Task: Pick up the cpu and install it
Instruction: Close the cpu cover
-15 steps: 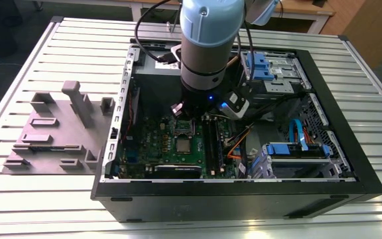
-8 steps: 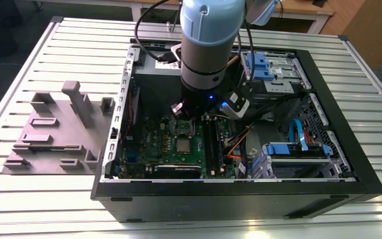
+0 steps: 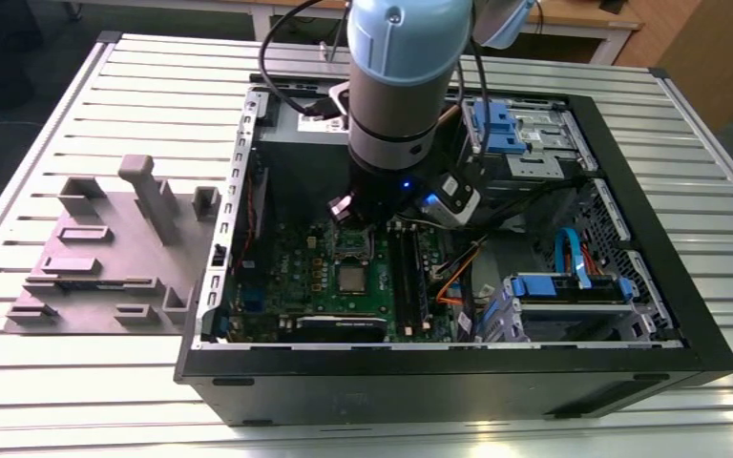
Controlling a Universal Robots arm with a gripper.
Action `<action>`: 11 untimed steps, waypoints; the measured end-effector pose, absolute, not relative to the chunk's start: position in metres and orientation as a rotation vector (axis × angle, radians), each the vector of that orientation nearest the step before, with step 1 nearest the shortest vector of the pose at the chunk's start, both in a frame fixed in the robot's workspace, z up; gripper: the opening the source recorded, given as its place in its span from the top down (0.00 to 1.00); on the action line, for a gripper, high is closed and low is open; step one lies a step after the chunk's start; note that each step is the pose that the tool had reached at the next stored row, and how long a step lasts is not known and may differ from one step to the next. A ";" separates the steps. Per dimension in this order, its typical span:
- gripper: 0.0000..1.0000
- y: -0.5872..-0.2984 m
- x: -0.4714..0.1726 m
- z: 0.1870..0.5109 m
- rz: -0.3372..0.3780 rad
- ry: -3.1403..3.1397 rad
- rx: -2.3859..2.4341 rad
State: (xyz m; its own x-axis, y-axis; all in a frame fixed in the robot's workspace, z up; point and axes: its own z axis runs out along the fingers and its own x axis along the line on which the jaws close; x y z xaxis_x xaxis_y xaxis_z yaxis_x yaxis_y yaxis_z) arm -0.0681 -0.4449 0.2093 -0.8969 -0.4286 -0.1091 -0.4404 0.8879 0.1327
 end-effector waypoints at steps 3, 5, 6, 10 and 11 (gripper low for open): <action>0.90 -0.445 -0.068 0.209 0.237 2.978 -0.686; 0.90 -0.445 -0.068 0.209 0.237 2.978 -0.686; 0.90 -0.445 -0.068 0.209 0.237 2.978 -0.686; 0.90 -0.445 -0.065 0.210 0.238 2.981 -0.687; 0.90 -0.445 -0.064 0.210 0.239 2.983 -0.687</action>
State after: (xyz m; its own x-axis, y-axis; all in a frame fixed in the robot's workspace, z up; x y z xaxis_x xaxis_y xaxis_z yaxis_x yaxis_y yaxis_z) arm -0.0638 -0.4451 0.2104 -0.8974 -0.4286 -0.1043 -0.4398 0.8879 0.1349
